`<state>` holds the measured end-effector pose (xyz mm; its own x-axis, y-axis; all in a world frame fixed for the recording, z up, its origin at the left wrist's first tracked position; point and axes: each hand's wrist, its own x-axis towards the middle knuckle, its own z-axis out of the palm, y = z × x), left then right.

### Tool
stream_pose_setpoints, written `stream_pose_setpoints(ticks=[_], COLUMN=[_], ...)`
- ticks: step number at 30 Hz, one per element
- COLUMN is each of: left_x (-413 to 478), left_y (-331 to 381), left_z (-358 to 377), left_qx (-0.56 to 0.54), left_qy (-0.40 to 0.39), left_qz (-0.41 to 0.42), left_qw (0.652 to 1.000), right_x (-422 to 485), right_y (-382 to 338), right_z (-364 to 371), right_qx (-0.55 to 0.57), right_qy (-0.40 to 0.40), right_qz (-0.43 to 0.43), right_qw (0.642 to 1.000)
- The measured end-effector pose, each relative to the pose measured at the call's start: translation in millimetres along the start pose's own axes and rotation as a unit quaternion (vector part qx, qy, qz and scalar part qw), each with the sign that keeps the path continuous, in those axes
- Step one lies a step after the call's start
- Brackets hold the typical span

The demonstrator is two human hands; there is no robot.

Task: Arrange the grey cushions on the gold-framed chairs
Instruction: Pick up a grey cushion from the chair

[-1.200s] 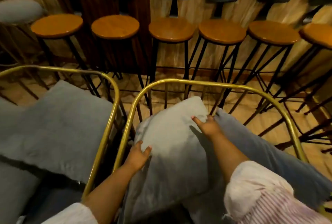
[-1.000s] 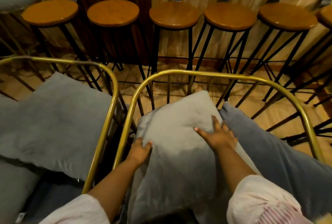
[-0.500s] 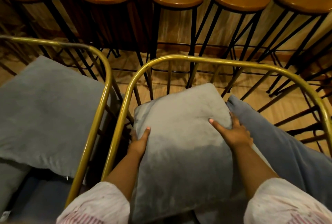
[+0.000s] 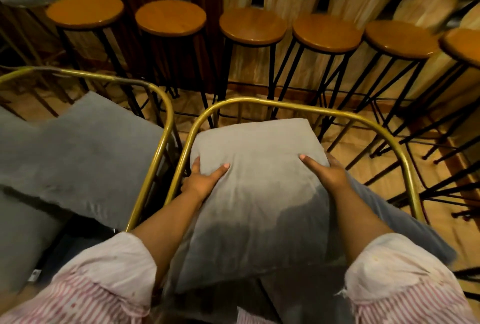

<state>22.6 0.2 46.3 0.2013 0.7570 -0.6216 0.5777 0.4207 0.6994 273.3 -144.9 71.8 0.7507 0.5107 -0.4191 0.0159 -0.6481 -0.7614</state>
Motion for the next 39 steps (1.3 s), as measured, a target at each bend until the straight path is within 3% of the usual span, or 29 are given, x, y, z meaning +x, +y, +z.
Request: stream_pose_setpoints(ticks=[9,15,19,32,39], left_x=[-60.1,-71.3,-63.5,14.0,68.5], left_y=[21.4,37.2,37.2,-41.5,-36.4], left_z=[-27.0,-82.6,-163.5,-450.8,-554.9], left_qx=[-0.097,-0.118,-0.086,0.02,0.062], left_qy=[-0.018,0.026,0.068,0.169,0.164], left_qz=[0.09,0.163,0.185,0.133,0.119], left_qw=[0.991,0.979,0.977,0.976,0.977], right_x=[-39.9,-75.6,-94.0,-153.4,-151.1], right_y=[-72.2,-122.8,-154.9,-219.7,-265.0], right_z=[-48.1,-30.2,32.2,340.4,445.9], right_qx=[-0.03,0.029,0.082,0.148,0.08], right_qy=[0.025,0.036,0.017,-0.087,-0.153], right_qz=[-0.065,-0.13,-0.161,-0.166,-0.194], right_qw=[0.997,0.99,0.983,0.971,0.966])
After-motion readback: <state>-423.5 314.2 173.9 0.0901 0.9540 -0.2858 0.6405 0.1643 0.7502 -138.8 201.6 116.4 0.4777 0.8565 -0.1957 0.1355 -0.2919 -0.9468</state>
